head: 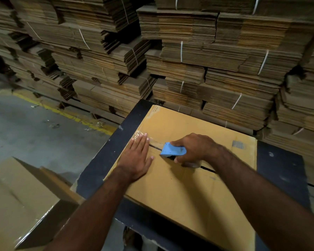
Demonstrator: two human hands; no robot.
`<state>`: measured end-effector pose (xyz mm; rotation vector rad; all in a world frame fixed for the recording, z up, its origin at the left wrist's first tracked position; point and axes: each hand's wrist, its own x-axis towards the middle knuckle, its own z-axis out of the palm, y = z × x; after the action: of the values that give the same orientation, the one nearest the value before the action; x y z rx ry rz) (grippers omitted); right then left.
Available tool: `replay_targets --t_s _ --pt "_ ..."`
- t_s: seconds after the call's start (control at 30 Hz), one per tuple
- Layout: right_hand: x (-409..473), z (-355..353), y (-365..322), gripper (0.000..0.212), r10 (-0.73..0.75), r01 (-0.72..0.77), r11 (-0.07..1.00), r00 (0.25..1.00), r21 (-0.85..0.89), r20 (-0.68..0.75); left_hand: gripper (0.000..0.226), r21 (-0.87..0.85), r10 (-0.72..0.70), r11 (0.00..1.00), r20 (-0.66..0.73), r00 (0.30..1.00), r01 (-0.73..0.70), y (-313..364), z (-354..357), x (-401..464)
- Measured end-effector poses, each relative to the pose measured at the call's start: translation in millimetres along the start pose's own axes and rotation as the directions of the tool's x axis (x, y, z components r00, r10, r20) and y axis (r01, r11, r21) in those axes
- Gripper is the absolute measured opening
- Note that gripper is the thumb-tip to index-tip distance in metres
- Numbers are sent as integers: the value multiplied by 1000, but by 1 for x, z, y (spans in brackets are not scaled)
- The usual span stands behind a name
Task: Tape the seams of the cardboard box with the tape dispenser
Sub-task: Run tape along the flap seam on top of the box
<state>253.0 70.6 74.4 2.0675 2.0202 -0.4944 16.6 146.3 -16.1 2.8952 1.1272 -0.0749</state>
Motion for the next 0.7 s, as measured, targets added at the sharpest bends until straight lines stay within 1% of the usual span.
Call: replay_targets --t_s 0.07,0.17,0.23,0.3,0.33,0.43,0.47,0.57,0.63,0.7 --pt "-1 2 -1 77 -4 4 1000 1000 -5 -4 77 9 22 1000 20 1000 -22 5 1 -4" --pt "-2 2 0 77 5 -5 1000 1000 -5 -7 78 -5 113 994 40 993 -113 7 2 -9" --pt "-2 3 0 77 -3 3 1000 1000 -7 -8 78 -19 171 985 34 985 -170 6 5 -14" --pt "-2 3 0 77 -6 6 1000 1000 1 -6 78 -30 185 982 24 982 -184 4 7 -18" --pt "-3 3 0 77 -5 5 1000 1000 4 -8 78 -34 173 984 12 985 -173 4 8 -18" --pt "0 4 -1 77 0 0 1000 1000 0 -8 80 -58 67 996 -13 998 -68 2 6 -13" --pt "2 4 -1 77 4 -4 1000 1000 1 -7 81 -43 45 998 -13 999 -46 1 5 -10" --pt "11 3 -6 79 23 -23 1000 1000 10 4 79 34 20 999 -27 999 -19 -8 4 3" --pt "16 1 -9 79 33 -33 999 999 6 9 77 43 4 999 -43 999 -3 -15 2 10" --pt "20 -3 -9 79 39 -39 999 999 14 6 77 29 16 999 -45 999 -15 -17 0 16"
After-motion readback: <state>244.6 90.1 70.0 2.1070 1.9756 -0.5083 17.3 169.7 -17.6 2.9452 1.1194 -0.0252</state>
